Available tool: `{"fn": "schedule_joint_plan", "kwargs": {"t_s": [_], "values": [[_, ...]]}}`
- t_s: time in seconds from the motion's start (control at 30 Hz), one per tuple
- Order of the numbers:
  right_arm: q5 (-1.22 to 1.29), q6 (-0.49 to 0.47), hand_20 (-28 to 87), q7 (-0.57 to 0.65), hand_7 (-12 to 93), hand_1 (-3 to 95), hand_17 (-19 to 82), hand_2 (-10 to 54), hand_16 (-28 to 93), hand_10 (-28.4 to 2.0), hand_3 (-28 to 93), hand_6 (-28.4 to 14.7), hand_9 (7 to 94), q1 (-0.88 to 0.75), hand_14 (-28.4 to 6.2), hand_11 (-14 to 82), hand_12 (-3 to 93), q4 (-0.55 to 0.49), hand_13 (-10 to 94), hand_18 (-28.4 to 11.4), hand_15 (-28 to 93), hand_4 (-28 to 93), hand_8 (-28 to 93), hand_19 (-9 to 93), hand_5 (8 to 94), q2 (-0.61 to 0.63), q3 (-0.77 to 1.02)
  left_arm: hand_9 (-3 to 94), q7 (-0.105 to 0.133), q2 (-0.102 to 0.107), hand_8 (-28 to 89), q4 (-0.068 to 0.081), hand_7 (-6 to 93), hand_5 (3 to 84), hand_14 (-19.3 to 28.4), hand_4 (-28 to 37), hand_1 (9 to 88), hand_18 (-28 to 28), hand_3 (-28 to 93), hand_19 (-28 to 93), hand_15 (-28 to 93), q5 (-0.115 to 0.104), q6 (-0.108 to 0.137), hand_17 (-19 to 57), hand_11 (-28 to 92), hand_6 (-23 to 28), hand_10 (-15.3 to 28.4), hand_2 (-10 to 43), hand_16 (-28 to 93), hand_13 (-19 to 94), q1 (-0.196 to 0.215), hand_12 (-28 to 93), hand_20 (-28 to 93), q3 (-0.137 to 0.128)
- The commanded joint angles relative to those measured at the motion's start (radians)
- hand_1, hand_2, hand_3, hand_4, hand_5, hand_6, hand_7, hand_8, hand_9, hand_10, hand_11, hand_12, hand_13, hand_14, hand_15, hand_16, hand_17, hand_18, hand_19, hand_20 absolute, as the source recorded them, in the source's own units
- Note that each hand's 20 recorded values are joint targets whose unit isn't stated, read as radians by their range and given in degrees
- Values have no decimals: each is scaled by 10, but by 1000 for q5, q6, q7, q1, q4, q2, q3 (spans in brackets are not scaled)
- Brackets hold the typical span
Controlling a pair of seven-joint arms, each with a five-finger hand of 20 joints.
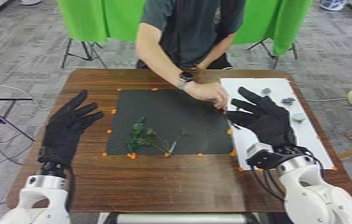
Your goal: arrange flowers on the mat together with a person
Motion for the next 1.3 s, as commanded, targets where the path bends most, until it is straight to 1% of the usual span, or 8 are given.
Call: {"fn": "schedule_joint_plan", "kwargs": {"t_s": [0.03, 0.13, 0.17, 0.63, 0.8, 0.9, 1.2, 1.3], "values": [[11, 10, 182, -17, 140, 116, 29, 124, 160, -148, 803, 25, 451, 0, -205, 68, 143, -2, 371, -245, 295, -273, -124, 462, 444, -24, -14, 385, -11, -5, -79, 5, 81, 384, 256, -283, 212, 267, 765, 501, 393, -1, -1, -73, 195, 53, 176, 56, -53, 322, 2, 90, 169, 2], [13, 17, 183, -21, 140, 115, 29, 124, 160, -147, 805, 25, 452, 4, -206, 69, 143, -3, 373, -246, 299, -272, -125, 464, 445, -29, -19, 387, -15, -7, -79, 5, 81, 385, 257, -283, 213, 266, 765, 502, 396, -1, 0, -73, 196, 53, 177, 56, -52, 322, -1, 91, 169, 1], [14, 11, 183, -19, 141, 116, 29, 123, 159, -148, 807, 26, 453, 9, -206, 69, 143, 0, 374, -246, 300, -271, -125, 464, 446, -31, -18, 388, -5, 1, -79, 4, 81, 385, 258, -283, 214, 266, 765, 503, 398, -8, 7, -73, 197, 53, 178, 56, -52, 323, 1, 91, 170, 4], [0, 13, 185, -13, 145, 123, 31, 116, 156, -147, 816, 24, 461, 1, -206, 75, 142, -2, 379, -248, 309, -267, -127, 469, 454, -27, -12, 389, -33, -14, -79, 5, 81, 387, 258, -283, 220, 265, 771, 504, 402, 2, -4, -72, 200, 55, 178, 54, -55, 322, -11, 91, 171, -5], [-7, 18, 186, -17, 146, 125, 33, 112, 157, -149, 819, 24, 461, -1, -205, 76, 143, -3, 381, -248, 318, -266, -128, 471, 454, -26, -11, 390, -39, -17, -79, 5, 81, 387, 259, -283, 220, 265, 771, 505, 403, 6, -12, -72, 200, 55, 179, 54, -55, 321, -14, 91, 171, -7], [-6, 23, 186, -13, 147, 126, 33, 109, 156, -150, 822, 24, 465, 0, -205, 80, 144, -4, 383, -249, 323, -265, -128, 473, 455, -24, -13, 388, -34, -15, -78, 2, 82, 387, 265, -283, 220, 264, 771, 505, 420, 5, -8, -73, 202, 55, 179, 54, -50, 314, -9, 93, 172, -7], [-42, 41, 189, -9, 149, 130, 37, 103, 154, -155, 826, 25, 474, 1, -204, 92, 147, -11, 391, -250, 347, -265, -128, 480, 457, -24, -10, 385, -52, -25, -78, 2, 85, 388, 273, -283, 220, 263, 771, 507, 460, 11, -18, -74, 207, 56, 181, 53, -60, 300, -10, 98, 176, -12], [-70, 68, 193, 0, 150, 135, 41, 97, 156, -160, 825, 24, 485, 6, -203, 105, 151, -15, 397, -252, 370, -264, -128, 489, 458, -18, -2, 384, -49, -25, -78, 1, 85, 388, 274, -283, 221, 263, 770, 507, 463, 11, -15, -74, 208, 56, 181, 53, -62, 299, -8, 98, 177, -12]]}}
